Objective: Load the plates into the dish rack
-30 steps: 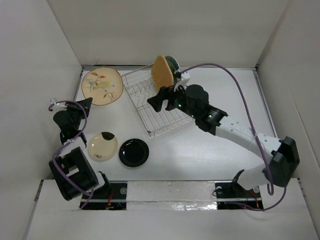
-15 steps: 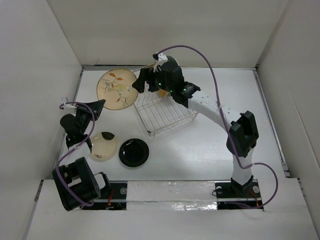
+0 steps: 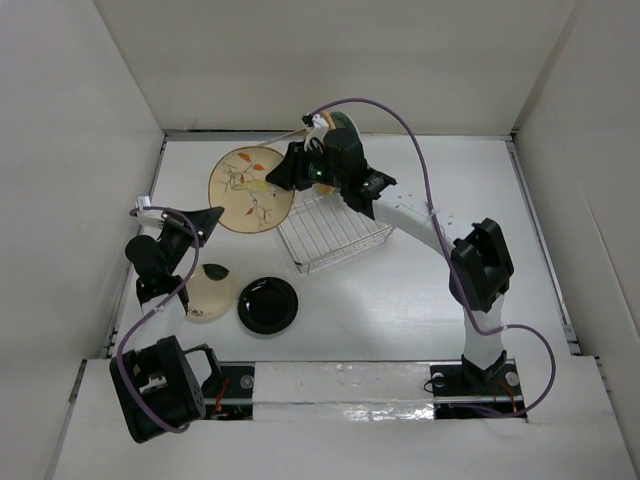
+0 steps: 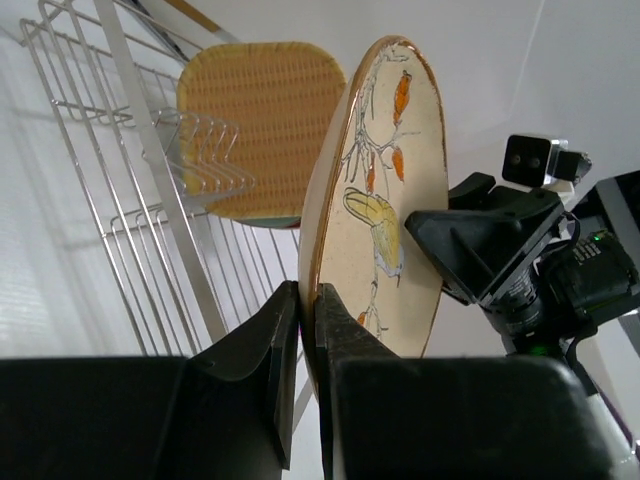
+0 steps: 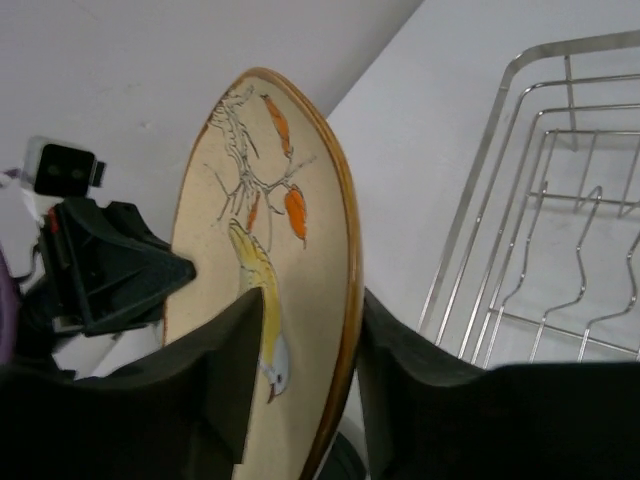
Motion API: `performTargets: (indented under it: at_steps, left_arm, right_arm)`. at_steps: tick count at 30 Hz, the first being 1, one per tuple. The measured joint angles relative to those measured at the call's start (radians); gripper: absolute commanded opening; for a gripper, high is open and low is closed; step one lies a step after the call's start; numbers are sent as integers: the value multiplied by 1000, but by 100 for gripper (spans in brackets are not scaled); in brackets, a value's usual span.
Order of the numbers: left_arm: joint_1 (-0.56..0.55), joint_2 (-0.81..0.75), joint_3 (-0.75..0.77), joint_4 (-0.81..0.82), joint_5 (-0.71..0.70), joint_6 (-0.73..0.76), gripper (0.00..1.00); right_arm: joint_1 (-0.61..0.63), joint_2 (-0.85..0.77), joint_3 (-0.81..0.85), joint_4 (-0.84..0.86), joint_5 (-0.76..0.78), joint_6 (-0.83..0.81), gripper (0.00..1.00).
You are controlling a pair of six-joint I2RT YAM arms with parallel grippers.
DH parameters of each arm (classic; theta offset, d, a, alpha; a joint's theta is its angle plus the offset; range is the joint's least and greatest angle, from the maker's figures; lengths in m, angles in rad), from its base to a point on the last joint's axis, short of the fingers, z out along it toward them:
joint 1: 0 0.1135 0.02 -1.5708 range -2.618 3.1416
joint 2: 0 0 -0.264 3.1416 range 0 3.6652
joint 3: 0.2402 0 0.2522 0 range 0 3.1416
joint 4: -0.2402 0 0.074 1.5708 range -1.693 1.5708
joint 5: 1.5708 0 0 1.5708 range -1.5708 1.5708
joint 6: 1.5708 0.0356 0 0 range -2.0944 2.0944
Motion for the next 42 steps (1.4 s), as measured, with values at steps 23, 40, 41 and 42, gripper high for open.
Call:
performTargets:
  at_steps: [23,40,41,42]
  left_arm:
    - [-215,-301,153,-585,-157,502,94]
    - [-569,-406,217,-839,-314,726,0]
    - [-575,-429,218,-849,-314,748,0]
    - [-578,-454,218,-863,-314,767,0]
  right_arm:
    - [-63,-203,-158,-29,122,-7,0]
    - [-85,-25,132,-127,627,-359,0]
    - [-84,0,154,-127,647,-381,0]
    - [-81,25,176,-130,669,-407,0]
